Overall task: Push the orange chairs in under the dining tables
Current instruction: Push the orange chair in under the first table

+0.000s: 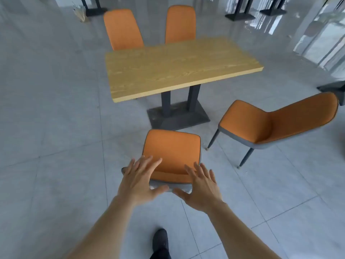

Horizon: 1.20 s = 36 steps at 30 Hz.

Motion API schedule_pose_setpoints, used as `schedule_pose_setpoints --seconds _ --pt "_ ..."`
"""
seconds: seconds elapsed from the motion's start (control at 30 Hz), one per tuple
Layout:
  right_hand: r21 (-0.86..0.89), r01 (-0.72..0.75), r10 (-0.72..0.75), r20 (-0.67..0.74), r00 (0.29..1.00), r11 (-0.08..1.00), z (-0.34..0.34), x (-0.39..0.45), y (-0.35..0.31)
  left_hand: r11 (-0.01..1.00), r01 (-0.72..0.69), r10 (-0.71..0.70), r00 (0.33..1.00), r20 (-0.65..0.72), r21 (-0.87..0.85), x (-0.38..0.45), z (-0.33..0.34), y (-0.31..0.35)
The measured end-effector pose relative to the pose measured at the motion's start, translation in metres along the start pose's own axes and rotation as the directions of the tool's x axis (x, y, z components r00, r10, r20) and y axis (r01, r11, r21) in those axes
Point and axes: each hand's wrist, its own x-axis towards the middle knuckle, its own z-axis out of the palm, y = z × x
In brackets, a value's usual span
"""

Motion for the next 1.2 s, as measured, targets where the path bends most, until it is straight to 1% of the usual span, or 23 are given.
schedule_pose_setpoints --seconds 0.1,0.2,0.37,0.5,0.6,0.73,0.8,1.0,1.2 --pt "-0.049 0.043 -0.042 0.021 0.999 0.998 0.016 0.01 -0.001 0.999 -0.028 0.027 0.999 0.034 0.026 0.006 0.012 -0.011" --pt "-0.036 0.052 -0.051 0.027 0.998 0.998 0.031 0.022 -0.002 0.998 -0.048 0.047 0.998 0.052 0.026 0.013 0.026 -0.02" --pt "0.027 0.034 -0.034 0.007 0.999 0.999 0.048 0.037 -0.002 1.0 -0.009 0.009 0.998 0.055 -0.008 0.021 0.039 -0.036" --pt "-0.024 0.062 -0.062 -0.022 0.998 0.998 0.057 0.043 0.0 1.0 0.009 -0.009 0.999 0.045 -0.001 0.024 0.047 -0.042" --pt "-0.021 0.08 -0.081 -0.053 0.995 0.997 0.059 0.048 0.003 1.0 -0.008 0.008 1.0 0.026 -0.005 0.03 0.049 -0.045" --pt "-0.06 0.094 -0.097 -0.044 0.994 0.994 0.057 0.059 0.008 0.999 -0.039 0.039 0.999 0.001 0.0 0.04 0.049 -0.047" --pt "-0.052 0.106 -0.11 -0.06 0.992 0.993 0.055 0.065 0.007 0.999 -0.048 0.048 0.999 -0.019 0.003 0.046 0.048 -0.05" --pt "-0.04 0.098 -0.101 -0.1 0.99 0.994 0.046 0.091 -0.001 0.999 -0.045 0.045 0.998 -0.051 -0.002 0.07 0.037 -0.062" --pt "-0.039 0.103 -0.106 -0.073 0.992 0.994 0.034 0.12 -0.005 0.999 -0.04 0.038 0.996 -0.086 -0.018 0.097 0.029 -0.073"
